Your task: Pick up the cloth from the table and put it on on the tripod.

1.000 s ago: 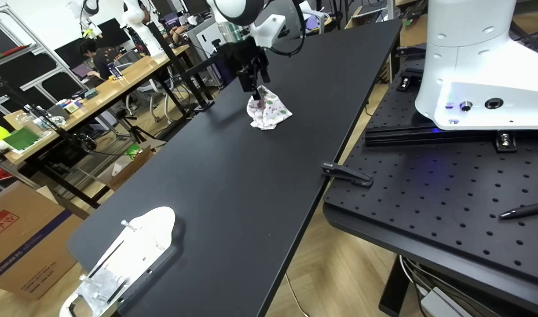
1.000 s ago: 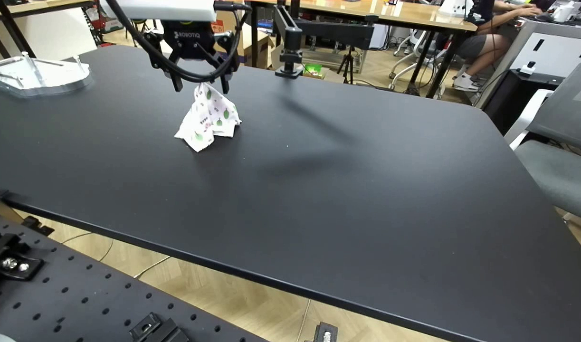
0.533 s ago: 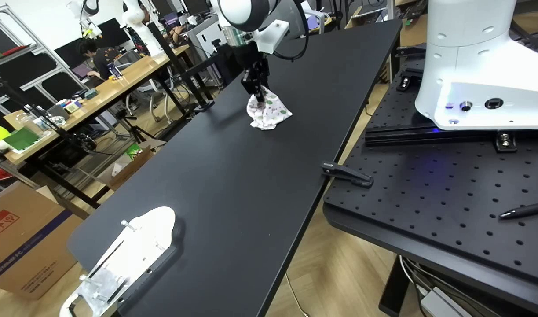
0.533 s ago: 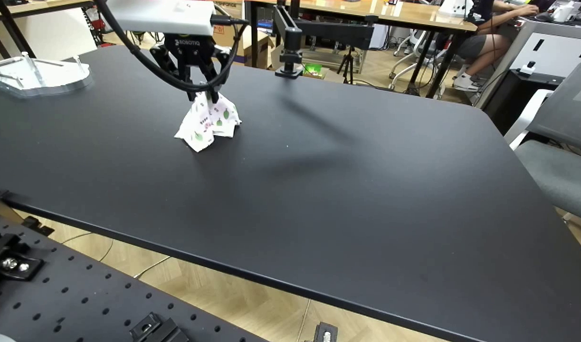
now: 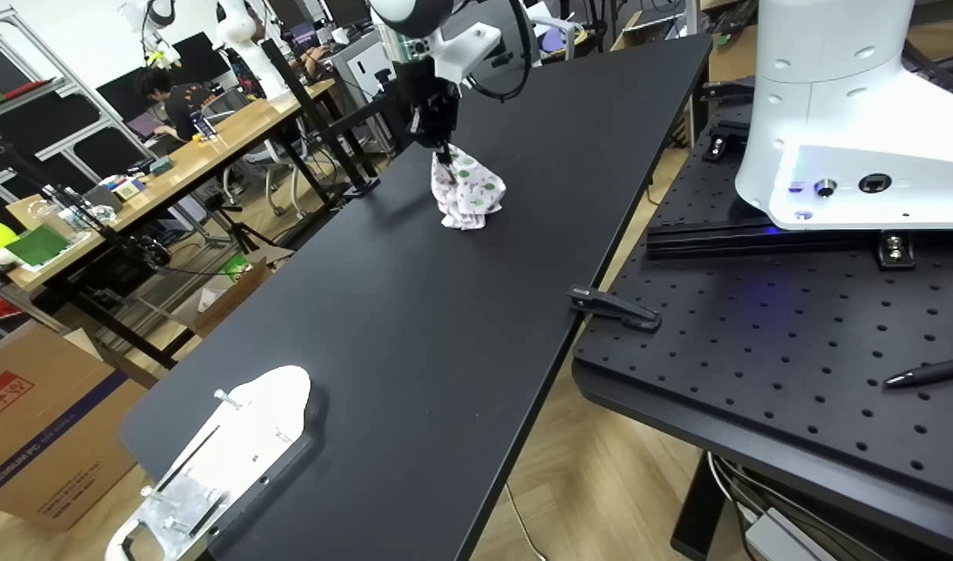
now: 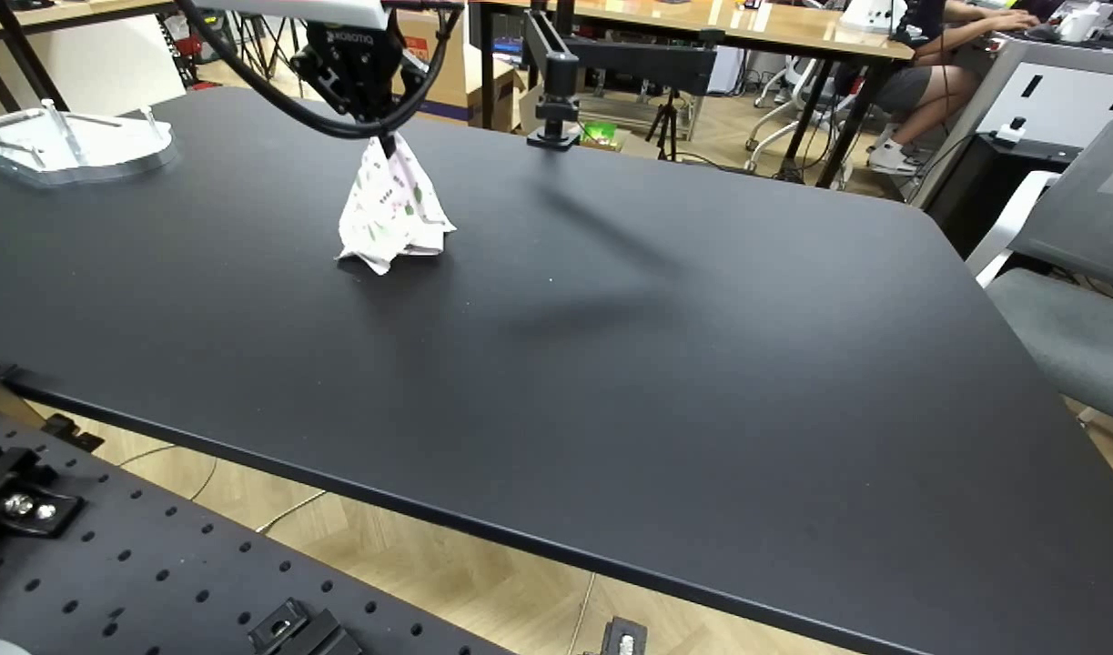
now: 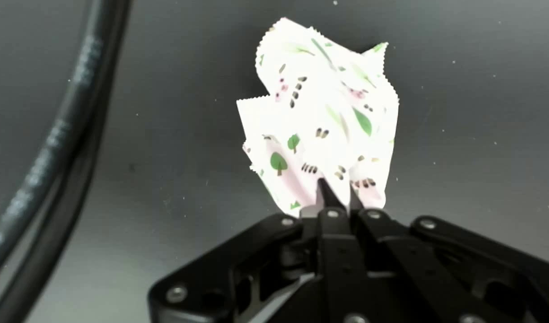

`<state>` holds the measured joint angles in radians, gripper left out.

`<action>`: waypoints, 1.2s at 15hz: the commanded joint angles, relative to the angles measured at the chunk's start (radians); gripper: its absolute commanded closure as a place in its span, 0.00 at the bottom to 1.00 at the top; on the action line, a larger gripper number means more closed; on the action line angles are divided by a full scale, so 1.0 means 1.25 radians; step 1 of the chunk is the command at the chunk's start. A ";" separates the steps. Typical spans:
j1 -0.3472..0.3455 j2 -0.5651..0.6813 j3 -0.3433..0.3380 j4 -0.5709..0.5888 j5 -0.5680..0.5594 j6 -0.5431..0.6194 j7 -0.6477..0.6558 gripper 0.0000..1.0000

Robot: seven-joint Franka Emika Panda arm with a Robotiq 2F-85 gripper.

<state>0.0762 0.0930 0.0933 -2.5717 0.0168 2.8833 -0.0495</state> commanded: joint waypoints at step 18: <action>-0.173 -0.336 -0.097 0.169 -0.029 -0.490 0.228 0.99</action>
<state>-0.1161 -0.3135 -0.0153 -2.3757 -0.0023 2.3033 0.1522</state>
